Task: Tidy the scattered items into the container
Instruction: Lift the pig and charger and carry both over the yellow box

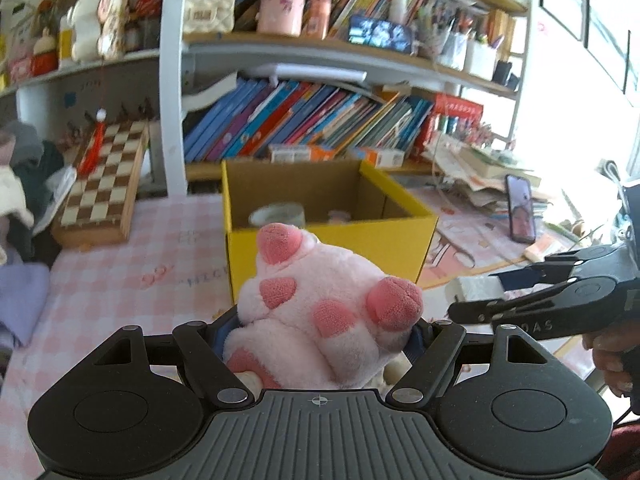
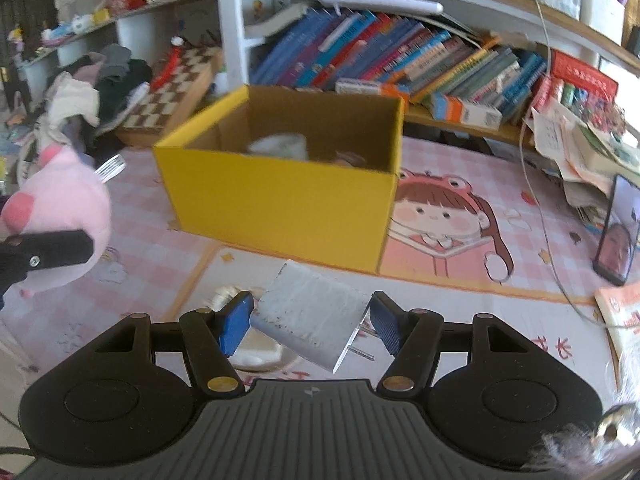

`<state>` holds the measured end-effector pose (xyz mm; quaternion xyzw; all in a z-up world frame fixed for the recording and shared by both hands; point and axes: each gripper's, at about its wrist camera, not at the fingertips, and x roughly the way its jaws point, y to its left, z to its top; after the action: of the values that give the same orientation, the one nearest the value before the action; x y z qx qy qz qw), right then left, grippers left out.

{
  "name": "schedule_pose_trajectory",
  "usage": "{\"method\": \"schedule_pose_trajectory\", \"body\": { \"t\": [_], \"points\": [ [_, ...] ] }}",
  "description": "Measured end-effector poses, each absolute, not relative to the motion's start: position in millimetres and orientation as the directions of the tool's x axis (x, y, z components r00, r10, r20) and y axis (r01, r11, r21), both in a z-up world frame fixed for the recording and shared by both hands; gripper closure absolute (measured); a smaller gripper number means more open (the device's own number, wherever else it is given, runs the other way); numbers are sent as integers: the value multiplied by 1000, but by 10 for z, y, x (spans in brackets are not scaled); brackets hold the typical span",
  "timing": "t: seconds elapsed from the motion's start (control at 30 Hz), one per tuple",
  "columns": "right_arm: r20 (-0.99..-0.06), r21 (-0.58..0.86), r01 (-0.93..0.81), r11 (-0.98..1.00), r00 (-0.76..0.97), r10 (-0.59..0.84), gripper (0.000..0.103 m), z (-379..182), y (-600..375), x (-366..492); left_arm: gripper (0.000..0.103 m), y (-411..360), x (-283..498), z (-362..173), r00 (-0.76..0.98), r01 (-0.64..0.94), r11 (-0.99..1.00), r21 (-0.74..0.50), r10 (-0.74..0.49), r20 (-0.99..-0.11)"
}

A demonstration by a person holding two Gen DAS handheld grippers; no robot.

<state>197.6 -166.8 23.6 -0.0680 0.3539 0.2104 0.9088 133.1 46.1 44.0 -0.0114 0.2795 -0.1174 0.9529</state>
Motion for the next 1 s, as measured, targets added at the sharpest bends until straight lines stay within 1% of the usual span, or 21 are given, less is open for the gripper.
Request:
{"method": "schedule_pose_trajectory", "body": {
  "t": [0.33,0.5,0.67,0.8,1.0],
  "points": [
    [-623,-7,-510,860,675,395,41,672,-1523,1934,25,452,1410,867,836,333,943,0,-295,-462],
    [-607,-22,-530,848,681,410,41,907,-1495,2070,25,419,1526,1013,841,363,931,25,-316,-439],
    [-598,-41,-553,832,681,423,41,1013,-1497,2352,25,352,1691,1097,849,371,927,53,-316,-423],
    [-592,-55,-572,819,679,434,41,1085,-1502,2591,25,315,1885,1104,850,362,931,53,-306,-429],
    [-584,-75,-597,798,675,450,41,1191,-1512,2960,25,284,2327,1088,843,339,939,58,-275,-462]
  ]
}}
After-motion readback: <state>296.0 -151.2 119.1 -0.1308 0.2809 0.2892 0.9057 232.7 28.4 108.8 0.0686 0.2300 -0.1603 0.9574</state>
